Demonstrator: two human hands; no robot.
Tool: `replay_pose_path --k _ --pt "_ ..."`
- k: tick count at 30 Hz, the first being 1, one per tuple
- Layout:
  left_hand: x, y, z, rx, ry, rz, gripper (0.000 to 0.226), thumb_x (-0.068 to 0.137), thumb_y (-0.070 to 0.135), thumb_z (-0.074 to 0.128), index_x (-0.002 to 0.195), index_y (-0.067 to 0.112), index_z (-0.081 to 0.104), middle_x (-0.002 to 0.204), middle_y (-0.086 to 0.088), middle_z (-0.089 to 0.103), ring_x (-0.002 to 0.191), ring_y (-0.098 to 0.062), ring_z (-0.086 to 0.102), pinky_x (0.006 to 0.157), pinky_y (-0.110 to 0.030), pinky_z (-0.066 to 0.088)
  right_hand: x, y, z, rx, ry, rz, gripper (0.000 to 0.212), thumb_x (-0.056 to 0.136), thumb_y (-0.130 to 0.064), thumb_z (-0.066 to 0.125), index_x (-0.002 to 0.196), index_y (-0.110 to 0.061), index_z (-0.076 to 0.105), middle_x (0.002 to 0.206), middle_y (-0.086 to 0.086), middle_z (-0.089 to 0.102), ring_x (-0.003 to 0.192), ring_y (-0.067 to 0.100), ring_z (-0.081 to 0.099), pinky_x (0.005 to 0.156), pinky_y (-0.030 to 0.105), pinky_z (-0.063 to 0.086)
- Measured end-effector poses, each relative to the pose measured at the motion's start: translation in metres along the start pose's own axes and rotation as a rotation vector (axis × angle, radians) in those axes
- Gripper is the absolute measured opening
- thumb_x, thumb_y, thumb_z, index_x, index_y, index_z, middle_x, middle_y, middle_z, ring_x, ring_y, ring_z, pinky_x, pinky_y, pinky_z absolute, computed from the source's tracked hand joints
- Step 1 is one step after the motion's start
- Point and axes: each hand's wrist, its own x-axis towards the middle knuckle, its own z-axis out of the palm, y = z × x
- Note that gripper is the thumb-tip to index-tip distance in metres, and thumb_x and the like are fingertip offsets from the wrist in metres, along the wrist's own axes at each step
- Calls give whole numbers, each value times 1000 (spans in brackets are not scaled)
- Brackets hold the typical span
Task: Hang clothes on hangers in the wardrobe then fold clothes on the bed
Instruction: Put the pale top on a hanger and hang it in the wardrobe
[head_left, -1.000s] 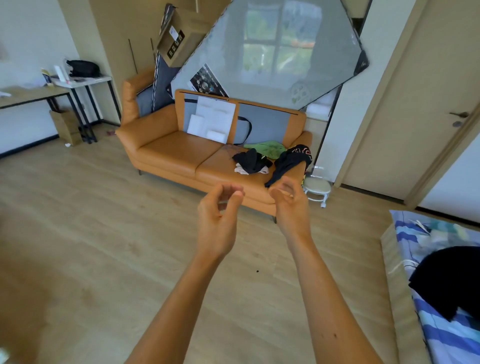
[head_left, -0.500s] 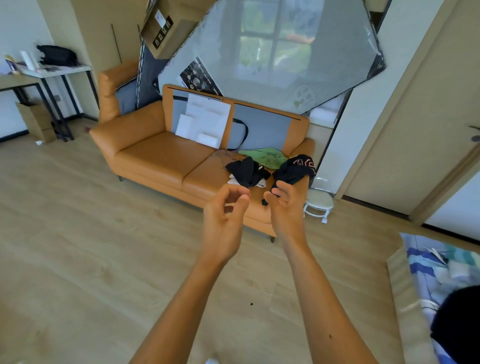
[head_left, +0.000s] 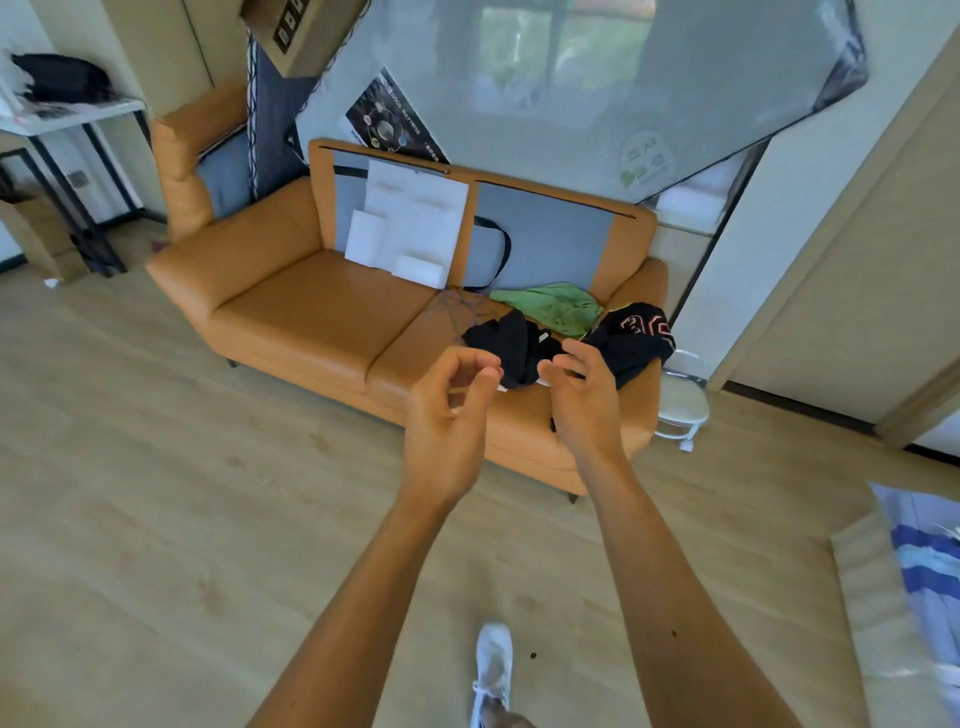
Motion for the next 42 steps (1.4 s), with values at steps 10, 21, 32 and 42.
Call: replay_pose_path --k 10,21,32,42 --pt "186 -86 28 55 -1 -10 15 95 13 54 97 6 67 90 3 67 85 -8 61 78 -18 46 201 32 75 -1 -46 48 48 95 -26 64 141 -16 50 130 0 60 109 15 60 57 9 45" --pt "369 -176 40 63 -30 -92 15 96 14 53 98 7 66 87 1 67 86 -13 63 77 -20 48 381 50 150 -114 -70 122 49 94 -29 63 140 -19 50 128 -1 62 88 -7 55 79 18 42" --pt "556 -308 32 72 -215 -171 15 95 17 54 97 10 67 89 1 69 85 -15 65 77 -26 51 529 106 246 -189 52 283 47 96 -29 63 139 -19 50 128 -2 62 94 3 57 71 10 38" --pt "650 -402 54 136 -369 -279 15 92 22 55 95 14 66 89 5 69 88 -17 66 79 -31 51 612 167 280 -282 78 420 45 95 -30 63 137 -20 50 125 -2 60 84 -8 52 66 13 40"
